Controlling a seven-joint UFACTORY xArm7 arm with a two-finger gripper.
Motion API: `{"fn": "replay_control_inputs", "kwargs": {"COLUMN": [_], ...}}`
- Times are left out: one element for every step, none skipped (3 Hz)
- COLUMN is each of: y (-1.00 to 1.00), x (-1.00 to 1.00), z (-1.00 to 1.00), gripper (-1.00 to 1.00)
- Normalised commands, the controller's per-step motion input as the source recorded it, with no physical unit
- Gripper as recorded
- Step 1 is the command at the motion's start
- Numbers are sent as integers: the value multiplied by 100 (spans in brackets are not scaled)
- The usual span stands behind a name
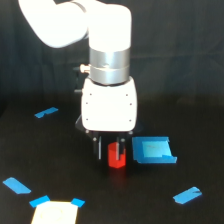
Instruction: Pick up the red object from the table
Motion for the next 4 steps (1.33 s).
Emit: {"fn": "replay_control_inputs", "kwargs": {"y": [-96,75,97,75], "x": [-86,-44,-32,-23], "z": [100,100,98,81], "gripper": [100,100,100,45]}}
